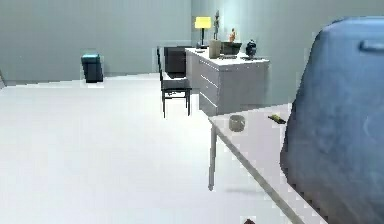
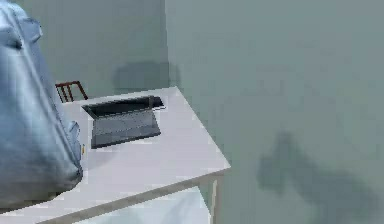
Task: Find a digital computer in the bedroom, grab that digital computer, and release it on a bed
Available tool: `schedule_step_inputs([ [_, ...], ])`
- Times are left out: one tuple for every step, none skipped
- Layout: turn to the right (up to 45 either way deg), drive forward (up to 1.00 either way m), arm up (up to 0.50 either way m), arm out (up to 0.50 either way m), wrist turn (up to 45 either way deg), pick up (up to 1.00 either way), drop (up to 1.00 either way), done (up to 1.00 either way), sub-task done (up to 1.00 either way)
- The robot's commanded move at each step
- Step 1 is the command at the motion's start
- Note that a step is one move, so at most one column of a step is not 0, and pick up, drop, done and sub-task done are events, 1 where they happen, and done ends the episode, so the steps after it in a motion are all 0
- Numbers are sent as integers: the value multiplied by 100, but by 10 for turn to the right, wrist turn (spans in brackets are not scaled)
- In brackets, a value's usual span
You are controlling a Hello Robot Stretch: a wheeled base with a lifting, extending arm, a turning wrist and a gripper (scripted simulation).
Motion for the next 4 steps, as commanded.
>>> schedule_step_inputs([
  [-150, 0, 0, 0, 0, 0, 0, 0, 0],
  [450, 0, 0, 0, 0, 0, 0, 0, 0],
  [450, 0, 0, 0, 0, 0, 0, 0, 0],
  [120, 0, 0, 0, 0, 0, 0, 0, 0],
])
